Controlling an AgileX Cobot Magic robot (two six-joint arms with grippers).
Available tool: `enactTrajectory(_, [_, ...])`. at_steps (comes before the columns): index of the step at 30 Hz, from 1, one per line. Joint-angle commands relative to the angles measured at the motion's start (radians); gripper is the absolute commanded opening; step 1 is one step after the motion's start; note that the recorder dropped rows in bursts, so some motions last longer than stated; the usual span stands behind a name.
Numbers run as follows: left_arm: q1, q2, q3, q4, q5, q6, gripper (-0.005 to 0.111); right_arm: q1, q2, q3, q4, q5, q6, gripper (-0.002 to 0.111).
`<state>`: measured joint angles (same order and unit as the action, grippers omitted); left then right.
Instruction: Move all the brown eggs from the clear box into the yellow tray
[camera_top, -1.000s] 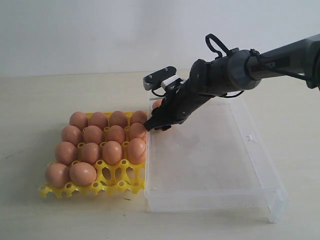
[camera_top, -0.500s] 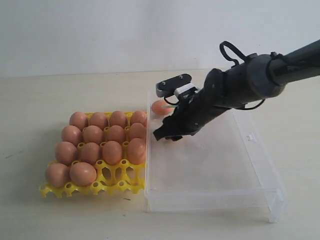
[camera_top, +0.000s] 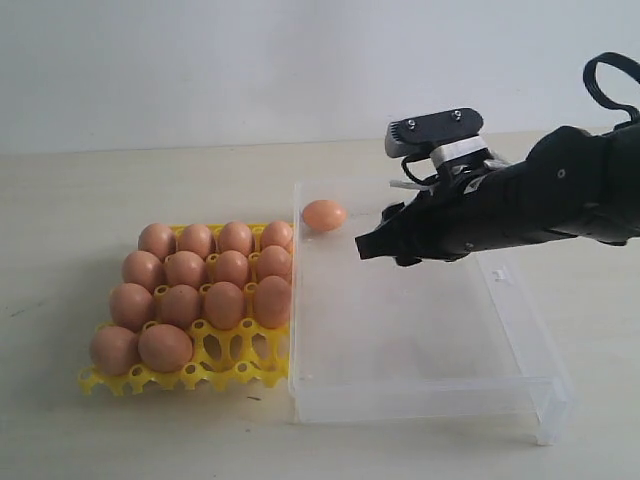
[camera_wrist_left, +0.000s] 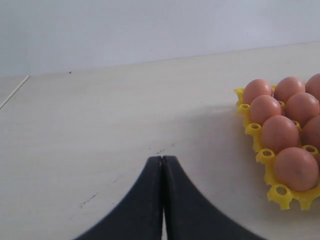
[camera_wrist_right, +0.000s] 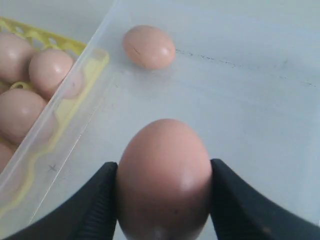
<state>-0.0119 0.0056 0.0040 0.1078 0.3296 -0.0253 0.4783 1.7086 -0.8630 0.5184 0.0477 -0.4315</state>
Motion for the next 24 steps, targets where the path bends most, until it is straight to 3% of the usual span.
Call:
enactTrajectory(1, [0.001,-0.006,-0.004,-0.003,-0.01,-0.004,0.0,-0.001,0.011,0.01,0.006,0.078,0.007,0.0])
enactTrajectory(6, [0.001,-0.006,-0.004,-0.003,-0.01,-0.004,0.0,-0.001,0.06,0.01,0.003,0.195,0.014,0.0])
enactTrajectory(17, [0.001,-0.006,-0.004,-0.003,-0.01,-0.004,0.0,-0.003,0.135,0.008,0.0,0.183,0.014,0.001])
enactTrajectory(20, [0.001,-0.006,-0.004,-0.003,-0.01,-0.004,0.0,-0.009,0.139,0.008,-0.001,0.179,0.014,0.01])
enactTrajectory(24, [0.001,-0.006,-0.004,-0.003,-0.01,-0.004,0.0,-0.014,0.139,0.008,-0.006,0.184,0.014,0.031])
